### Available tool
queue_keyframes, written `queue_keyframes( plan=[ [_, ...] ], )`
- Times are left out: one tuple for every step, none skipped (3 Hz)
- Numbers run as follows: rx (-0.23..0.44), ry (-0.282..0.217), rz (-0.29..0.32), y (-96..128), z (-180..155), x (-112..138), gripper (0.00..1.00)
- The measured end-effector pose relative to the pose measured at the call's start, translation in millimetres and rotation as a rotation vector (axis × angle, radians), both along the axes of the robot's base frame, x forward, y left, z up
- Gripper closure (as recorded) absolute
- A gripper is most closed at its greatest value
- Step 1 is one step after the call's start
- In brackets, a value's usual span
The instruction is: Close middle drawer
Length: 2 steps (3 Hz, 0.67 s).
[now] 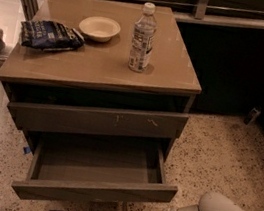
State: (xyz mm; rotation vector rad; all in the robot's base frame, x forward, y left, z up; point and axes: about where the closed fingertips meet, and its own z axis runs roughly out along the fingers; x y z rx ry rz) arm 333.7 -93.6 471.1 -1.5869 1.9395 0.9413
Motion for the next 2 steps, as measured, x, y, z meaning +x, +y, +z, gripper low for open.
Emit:
queue_keyframes(
  plan=[
    [-0.016,-0.197,0.028,10.9,-34.2,36.5,1.00],
    [-0.016,-0.197,0.028,10.8,-34.3,36.6,1.00]
  ],
)
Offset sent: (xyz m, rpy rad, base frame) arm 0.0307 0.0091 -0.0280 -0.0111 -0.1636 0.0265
